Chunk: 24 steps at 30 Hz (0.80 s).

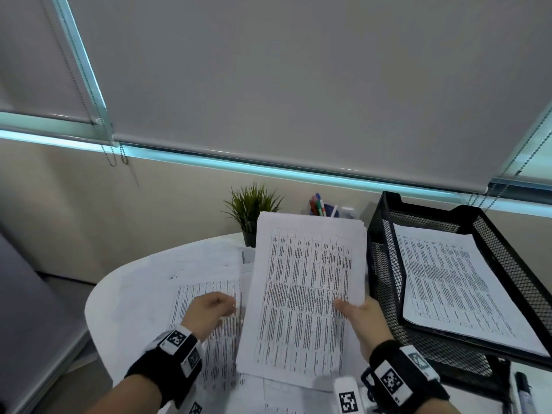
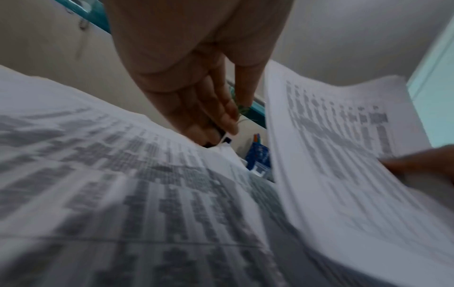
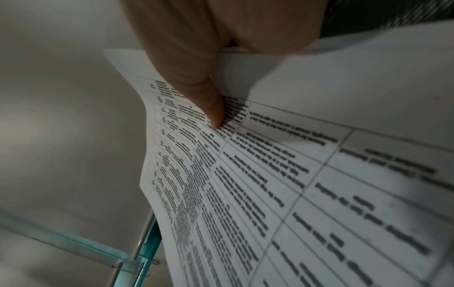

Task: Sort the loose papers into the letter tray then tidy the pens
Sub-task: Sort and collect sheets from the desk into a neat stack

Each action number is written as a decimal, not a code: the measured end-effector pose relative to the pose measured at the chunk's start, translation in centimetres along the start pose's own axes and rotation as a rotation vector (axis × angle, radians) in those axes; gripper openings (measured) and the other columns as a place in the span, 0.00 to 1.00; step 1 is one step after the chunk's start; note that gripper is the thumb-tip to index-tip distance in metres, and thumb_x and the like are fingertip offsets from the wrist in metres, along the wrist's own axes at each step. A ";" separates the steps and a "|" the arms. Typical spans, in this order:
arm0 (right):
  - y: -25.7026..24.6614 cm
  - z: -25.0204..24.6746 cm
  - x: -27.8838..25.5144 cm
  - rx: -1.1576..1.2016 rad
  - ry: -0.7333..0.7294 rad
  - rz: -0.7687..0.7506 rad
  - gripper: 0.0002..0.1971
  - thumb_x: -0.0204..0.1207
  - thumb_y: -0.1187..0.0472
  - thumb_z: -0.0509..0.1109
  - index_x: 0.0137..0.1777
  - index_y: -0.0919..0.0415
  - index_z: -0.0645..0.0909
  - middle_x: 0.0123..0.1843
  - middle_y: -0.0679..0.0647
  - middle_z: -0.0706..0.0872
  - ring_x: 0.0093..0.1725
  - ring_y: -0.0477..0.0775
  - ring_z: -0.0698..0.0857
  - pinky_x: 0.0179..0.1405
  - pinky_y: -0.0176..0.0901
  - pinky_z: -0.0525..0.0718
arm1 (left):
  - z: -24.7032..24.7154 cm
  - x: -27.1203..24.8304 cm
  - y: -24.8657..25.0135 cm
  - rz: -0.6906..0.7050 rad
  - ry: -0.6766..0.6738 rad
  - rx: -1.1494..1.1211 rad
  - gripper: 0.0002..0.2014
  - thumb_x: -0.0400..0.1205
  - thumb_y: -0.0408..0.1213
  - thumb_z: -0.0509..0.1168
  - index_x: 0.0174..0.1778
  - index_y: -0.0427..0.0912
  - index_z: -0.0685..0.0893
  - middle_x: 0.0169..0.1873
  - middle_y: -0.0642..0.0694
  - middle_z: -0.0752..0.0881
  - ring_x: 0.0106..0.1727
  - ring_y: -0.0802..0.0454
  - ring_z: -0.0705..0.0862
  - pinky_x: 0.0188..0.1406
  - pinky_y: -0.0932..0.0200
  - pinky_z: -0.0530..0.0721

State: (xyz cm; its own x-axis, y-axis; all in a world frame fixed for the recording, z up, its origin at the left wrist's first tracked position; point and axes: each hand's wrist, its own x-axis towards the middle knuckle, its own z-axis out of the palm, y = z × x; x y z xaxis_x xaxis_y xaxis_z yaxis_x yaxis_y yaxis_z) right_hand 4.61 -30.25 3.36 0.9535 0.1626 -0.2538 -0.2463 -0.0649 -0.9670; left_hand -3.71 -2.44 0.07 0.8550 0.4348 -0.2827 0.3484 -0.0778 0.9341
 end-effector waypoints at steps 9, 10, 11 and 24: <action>2.8 1.6 -1.3 -0.106 0.004 0.244 0.23 0.74 0.72 0.72 0.69 0.71 0.72 0.62 0.57 0.81 0.65 0.61 0.77 0.73 0.54 0.67 | -8.6 1.0 -4.1 -0.401 0.228 0.739 0.34 0.70 0.46 0.74 0.70 0.40 0.72 0.65 0.36 0.77 0.62 0.37 0.80 0.64 0.50 0.79; 2.7 2.2 -1.7 -0.107 -0.007 0.269 0.24 0.74 0.73 0.71 0.70 0.72 0.71 0.63 0.57 0.80 0.68 0.63 0.76 0.74 0.55 0.66 | -8.9 0.9 -4.2 -0.444 0.212 0.741 0.34 0.69 0.45 0.74 0.69 0.38 0.72 0.64 0.34 0.77 0.61 0.37 0.80 0.63 0.50 0.79; 2.6 2.7 -2.1 -0.110 0.001 0.279 0.26 0.74 0.74 0.70 0.71 0.73 0.69 0.64 0.60 0.80 0.71 0.65 0.75 0.74 0.56 0.66 | -9.1 0.7 -4.1 -0.472 0.187 0.751 0.33 0.67 0.45 0.75 0.66 0.36 0.74 0.62 0.34 0.77 0.59 0.37 0.80 0.61 0.51 0.80; 7.4 7.3 -3.1 -0.172 0.138 0.363 0.38 0.65 0.65 0.79 0.75 0.71 0.69 0.71 0.61 0.78 0.69 0.64 0.77 0.73 0.57 0.71 | -11.0 2.1 -5.8 -0.364 0.045 0.711 0.30 0.73 0.45 0.69 0.71 0.44 0.72 0.66 0.43 0.78 0.67 0.44 0.78 0.66 0.54 0.76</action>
State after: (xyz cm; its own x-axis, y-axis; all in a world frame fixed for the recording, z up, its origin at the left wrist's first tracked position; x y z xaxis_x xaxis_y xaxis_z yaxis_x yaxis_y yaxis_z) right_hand -1.44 -24.02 -3.12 0.8275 -0.0339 -0.5605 -0.5489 -0.2591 -0.7947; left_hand -8.16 8.81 -3.54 0.6295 0.5772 -0.5202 0.7770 -0.4709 0.4178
